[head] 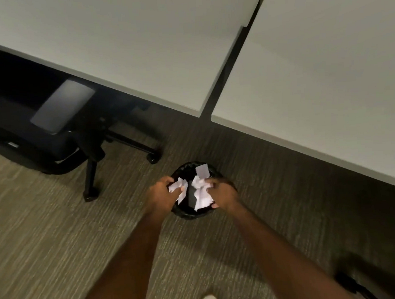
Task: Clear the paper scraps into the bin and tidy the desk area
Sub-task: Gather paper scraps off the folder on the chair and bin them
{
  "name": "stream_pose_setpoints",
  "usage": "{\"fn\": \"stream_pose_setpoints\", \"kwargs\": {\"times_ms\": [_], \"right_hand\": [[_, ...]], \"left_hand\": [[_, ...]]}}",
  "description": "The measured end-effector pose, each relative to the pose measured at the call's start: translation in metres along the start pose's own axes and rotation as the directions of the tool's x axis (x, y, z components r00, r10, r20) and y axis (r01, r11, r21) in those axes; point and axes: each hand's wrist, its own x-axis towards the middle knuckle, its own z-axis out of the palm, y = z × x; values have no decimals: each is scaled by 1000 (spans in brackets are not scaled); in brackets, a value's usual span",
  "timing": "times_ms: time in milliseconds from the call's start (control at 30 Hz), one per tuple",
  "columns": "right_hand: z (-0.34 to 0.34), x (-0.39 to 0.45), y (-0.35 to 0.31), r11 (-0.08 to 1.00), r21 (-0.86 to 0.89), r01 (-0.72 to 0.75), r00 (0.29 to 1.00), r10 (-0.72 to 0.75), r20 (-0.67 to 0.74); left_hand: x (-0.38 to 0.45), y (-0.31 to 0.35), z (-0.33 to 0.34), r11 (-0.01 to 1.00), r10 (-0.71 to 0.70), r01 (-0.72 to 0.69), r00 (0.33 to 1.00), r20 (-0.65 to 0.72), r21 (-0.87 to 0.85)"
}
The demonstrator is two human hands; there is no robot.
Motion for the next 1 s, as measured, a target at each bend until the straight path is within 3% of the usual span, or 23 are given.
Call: {"fn": "stream_pose_setpoints", "kwargs": {"times_ms": [100, 233, 467, 767, 1000], "right_hand": [[3, 17, 4, 1000, -18, -10, 999, 10, 43], [3, 14, 21, 998, 26, -63, 997, 62, 34], [-20, -40, 33, 987, -134, 84, 995, -90, -34], [-55, -106, 55, 923, -318, 219, 970, -241, -30], [-91, -147, 95, 914, -370, 168, 934, -267, -235]], "left_hand": [[5, -6, 7, 999, 37, -36, 996, 85, -15], [0, -12, 11, 998, 56, -59, 995, 88, 27], [-29, 27, 15, 959, 232, -235, 972, 38, 159], [-65, 85, 46, 924, 310, -312, 950, 43, 220], [-117, 101, 85, 822, 483, -500, 866, 130, 272]]}}
